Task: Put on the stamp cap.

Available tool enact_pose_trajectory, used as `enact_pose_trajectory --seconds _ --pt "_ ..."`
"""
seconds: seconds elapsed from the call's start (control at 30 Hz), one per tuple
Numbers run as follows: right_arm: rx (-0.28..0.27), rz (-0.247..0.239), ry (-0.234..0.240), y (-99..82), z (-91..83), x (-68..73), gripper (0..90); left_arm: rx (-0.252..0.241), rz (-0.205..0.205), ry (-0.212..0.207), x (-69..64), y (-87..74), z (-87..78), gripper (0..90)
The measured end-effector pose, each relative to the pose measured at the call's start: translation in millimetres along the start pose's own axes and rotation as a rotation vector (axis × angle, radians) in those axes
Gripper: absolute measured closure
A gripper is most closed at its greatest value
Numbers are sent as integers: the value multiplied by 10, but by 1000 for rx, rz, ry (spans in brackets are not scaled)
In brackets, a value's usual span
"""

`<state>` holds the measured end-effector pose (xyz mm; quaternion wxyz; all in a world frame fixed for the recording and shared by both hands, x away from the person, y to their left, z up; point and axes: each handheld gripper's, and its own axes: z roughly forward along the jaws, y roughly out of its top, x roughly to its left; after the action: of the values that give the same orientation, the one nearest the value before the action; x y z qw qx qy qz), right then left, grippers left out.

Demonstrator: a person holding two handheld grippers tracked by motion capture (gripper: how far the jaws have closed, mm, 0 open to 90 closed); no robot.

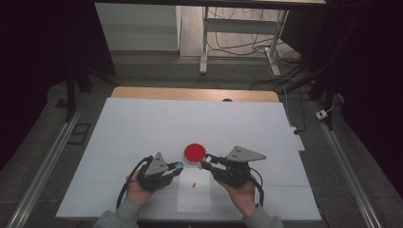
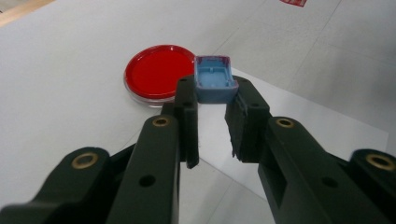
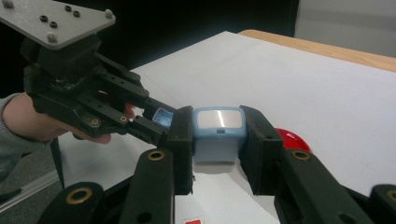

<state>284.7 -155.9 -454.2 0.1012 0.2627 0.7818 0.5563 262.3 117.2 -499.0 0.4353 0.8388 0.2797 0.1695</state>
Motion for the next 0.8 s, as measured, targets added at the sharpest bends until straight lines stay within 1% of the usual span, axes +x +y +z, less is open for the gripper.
enact_pose_trajectory --seconds 0.2,0.37,0.53,0.8 --pt "1 2 0 -7 8 4 667 -2 -2 2 -13 2 37 743" --pt "1 3 1 -9 16 15 666 11 10 5 -63 -3 91 743" --pt "5 5 7 -13 51 42 667 22 34 4 -141 13 170 743" --pt "16 24 7 -8 121 94 666 23 42 1 -193 30 225 743"
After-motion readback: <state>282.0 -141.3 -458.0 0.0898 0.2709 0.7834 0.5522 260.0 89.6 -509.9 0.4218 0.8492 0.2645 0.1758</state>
